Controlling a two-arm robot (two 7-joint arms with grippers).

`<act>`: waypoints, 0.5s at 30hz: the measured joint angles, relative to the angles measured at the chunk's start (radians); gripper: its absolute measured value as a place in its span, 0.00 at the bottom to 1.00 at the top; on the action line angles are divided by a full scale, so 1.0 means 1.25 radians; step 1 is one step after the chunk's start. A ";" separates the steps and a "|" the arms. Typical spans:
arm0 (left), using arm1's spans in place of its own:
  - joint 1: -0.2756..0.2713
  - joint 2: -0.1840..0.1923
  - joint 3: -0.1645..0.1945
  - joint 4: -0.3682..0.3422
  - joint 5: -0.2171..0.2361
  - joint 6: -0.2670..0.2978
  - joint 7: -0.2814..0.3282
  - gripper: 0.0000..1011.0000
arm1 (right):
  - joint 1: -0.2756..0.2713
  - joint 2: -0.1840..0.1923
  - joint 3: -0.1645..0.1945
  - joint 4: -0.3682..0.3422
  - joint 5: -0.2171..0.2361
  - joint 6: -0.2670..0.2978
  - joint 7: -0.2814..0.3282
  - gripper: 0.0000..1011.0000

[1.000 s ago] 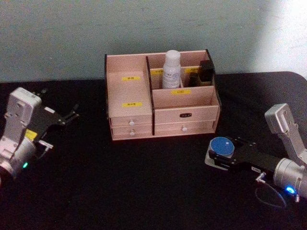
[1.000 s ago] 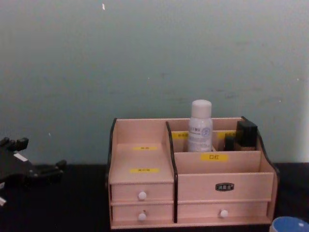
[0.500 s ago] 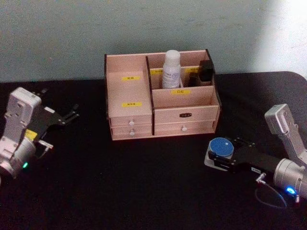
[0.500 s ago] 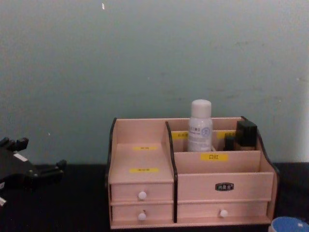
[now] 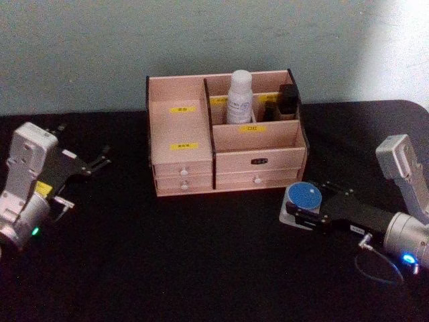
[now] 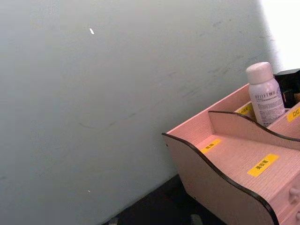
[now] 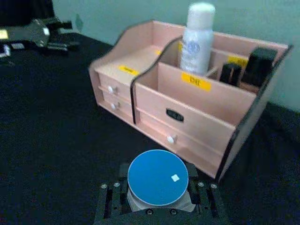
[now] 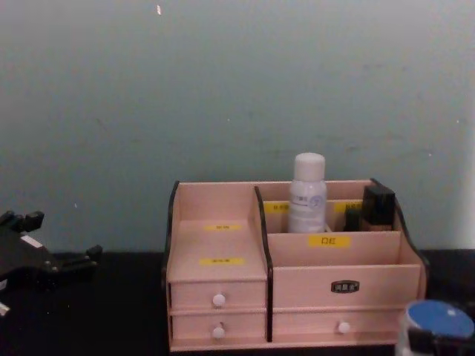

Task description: Pick up the facial cleanser and watermelon frost from the table and place them into the tiered storage box.

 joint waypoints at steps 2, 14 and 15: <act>0.000 0.000 0.000 0.000 0.000 0.000 0.000 0.99 | 0.006 0.003 -0.002 -0.007 0.002 -0.002 0.005 0.72; 0.000 0.000 0.000 0.000 0.000 0.000 0.000 0.99 | 0.061 0.000 -0.033 -0.015 -0.002 -0.018 0.027 0.72; 0.000 0.000 0.000 0.000 0.000 0.000 0.000 0.99 | 0.065 -0.001 -0.035 -0.015 -0.002 -0.019 0.028 0.72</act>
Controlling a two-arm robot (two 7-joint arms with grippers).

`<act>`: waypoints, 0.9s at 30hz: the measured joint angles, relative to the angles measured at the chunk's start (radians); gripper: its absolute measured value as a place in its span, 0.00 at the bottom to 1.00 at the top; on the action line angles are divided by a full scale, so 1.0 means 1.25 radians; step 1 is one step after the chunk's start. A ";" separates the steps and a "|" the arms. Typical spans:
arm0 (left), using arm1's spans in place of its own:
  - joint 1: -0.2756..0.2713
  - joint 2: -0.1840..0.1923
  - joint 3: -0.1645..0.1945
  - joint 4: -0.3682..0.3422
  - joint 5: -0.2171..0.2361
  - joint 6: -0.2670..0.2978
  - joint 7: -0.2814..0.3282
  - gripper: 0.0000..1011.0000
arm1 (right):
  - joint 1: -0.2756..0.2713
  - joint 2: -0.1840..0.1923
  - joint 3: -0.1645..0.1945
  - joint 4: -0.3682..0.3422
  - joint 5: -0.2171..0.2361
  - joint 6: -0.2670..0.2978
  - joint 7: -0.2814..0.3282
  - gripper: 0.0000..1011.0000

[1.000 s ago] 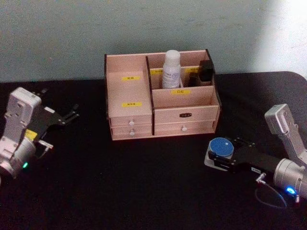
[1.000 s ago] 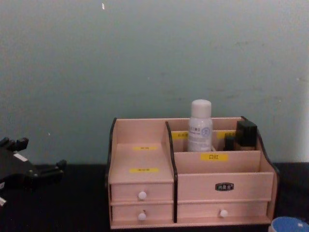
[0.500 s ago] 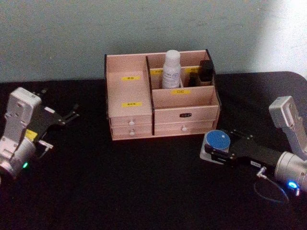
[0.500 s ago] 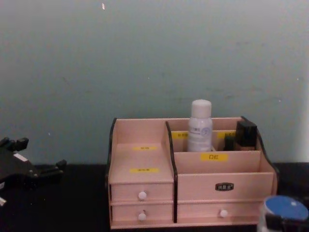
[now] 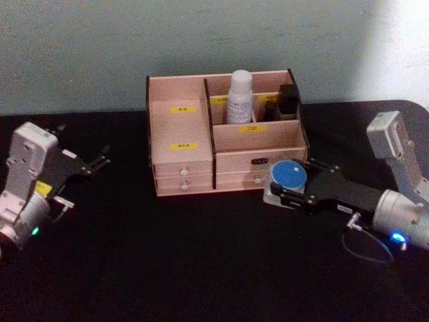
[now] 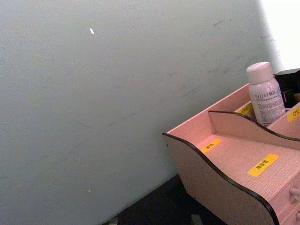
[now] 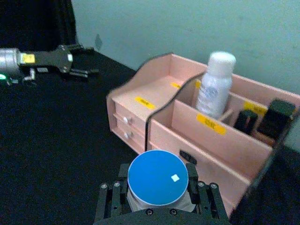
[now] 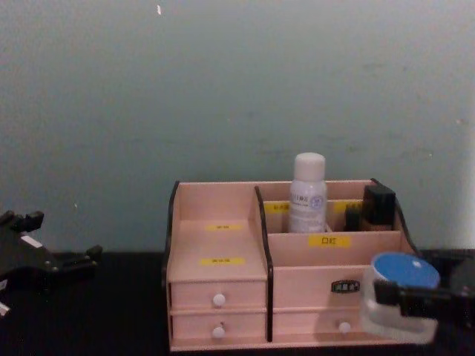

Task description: Pick up the facial cleanser and watermelon frost from the table and place them into the tiered storage box.

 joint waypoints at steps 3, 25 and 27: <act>0.000 0.000 0.000 0.000 0.000 0.000 0.000 0.99 | 0.017 -0.006 -0.009 0.000 -0.001 -0.001 0.004 0.72; 0.000 0.000 0.000 0.000 0.000 0.000 0.000 0.99 | 0.193 -0.074 -0.116 0.085 -0.034 0.025 0.046 0.72; 0.000 0.000 0.000 0.000 0.000 0.000 0.000 0.99 | 0.203 -0.079 -0.122 0.092 -0.037 0.025 0.048 0.72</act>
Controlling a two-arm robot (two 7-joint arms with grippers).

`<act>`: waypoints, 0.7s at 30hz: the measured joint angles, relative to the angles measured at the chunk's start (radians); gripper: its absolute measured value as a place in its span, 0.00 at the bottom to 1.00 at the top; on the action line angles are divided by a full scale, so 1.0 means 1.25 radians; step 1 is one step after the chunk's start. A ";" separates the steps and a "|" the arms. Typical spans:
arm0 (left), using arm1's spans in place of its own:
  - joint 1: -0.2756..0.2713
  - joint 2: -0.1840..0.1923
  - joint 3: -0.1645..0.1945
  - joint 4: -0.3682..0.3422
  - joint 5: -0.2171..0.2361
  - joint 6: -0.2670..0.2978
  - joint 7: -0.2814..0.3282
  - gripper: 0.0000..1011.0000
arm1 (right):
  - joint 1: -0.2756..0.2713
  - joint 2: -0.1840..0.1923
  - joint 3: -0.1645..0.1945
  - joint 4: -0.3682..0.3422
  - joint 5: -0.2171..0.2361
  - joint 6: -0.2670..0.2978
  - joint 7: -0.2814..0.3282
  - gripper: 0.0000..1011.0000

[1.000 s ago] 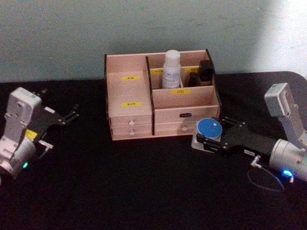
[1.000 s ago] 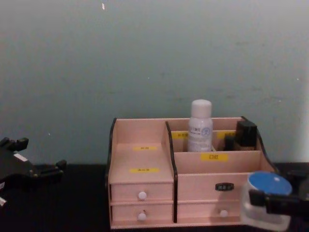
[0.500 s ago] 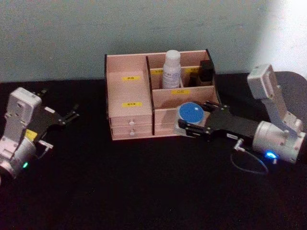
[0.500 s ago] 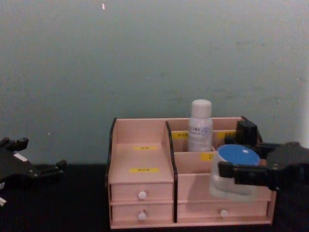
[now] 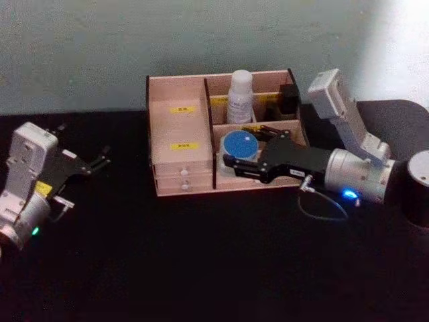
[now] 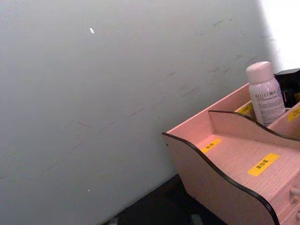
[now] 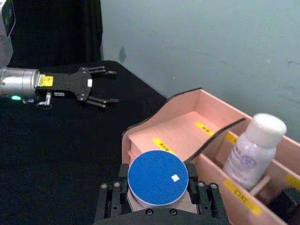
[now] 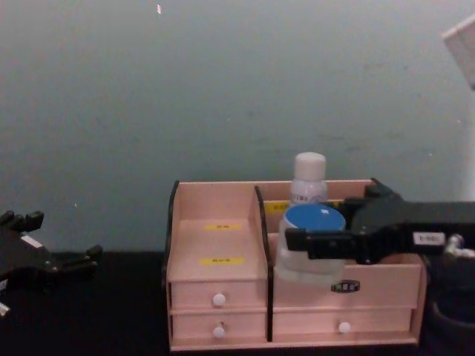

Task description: Pick up the facial cleanser and watermelon frost from the table and place them into the tiered storage box.

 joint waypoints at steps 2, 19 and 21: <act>0.000 0.000 0.000 0.000 0.000 0.000 0.000 0.99 | 0.015 -0.008 -0.009 0.012 -0.006 -0.002 0.002 0.72; 0.000 0.000 0.000 0.000 0.000 0.000 0.000 0.99 | 0.135 -0.097 -0.073 0.146 -0.036 0.002 0.029 0.72; 0.000 0.000 0.000 0.000 0.000 0.000 0.000 0.99 | 0.144 -0.104 -0.077 0.158 -0.039 0.001 0.031 0.72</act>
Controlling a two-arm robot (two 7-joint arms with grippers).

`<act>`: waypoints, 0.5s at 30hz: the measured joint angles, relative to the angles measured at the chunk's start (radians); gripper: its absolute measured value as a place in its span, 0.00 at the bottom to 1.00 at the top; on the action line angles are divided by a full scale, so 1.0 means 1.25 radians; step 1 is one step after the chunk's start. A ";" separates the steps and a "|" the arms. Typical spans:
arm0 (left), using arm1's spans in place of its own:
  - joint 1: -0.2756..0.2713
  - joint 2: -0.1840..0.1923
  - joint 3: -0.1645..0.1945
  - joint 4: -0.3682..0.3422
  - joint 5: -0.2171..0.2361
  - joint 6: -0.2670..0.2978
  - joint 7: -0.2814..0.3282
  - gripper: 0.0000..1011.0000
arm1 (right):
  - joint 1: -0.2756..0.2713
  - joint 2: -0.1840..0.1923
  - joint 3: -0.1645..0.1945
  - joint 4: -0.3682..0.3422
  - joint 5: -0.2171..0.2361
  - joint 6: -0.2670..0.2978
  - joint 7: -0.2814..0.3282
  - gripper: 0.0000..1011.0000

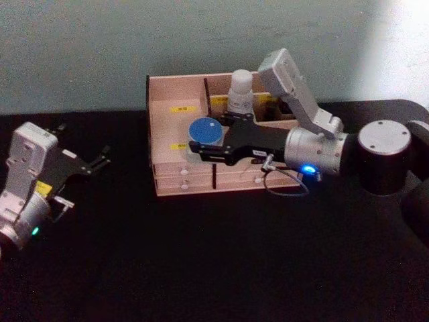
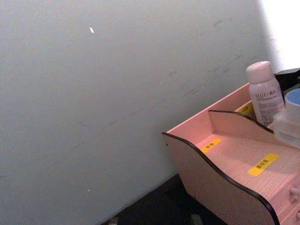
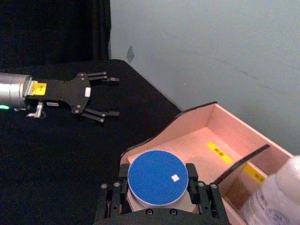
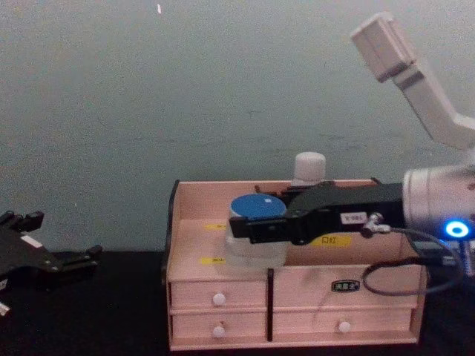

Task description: Pick up the facial cleanser and watermelon frost from the table and place them into the tiered storage box.

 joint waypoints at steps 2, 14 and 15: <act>0.000 0.000 0.000 0.000 0.000 0.000 0.000 0.99 | 0.012 -0.010 -0.005 0.016 -0.003 -0.002 0.003 0.72; 0.000 0.000 0.000 0.000 0.000 0.000 0.000 0.99 | 0.067 -0.063 -0.020 0.121 -0.014 -0.016 0.011 0.72; 0.000 0.000 0.000 0.000 0.000 0.000 0.000 0.99 | 0.070 -0.066 -0.020 0.126 -0.015 -0.017 0.011 0.72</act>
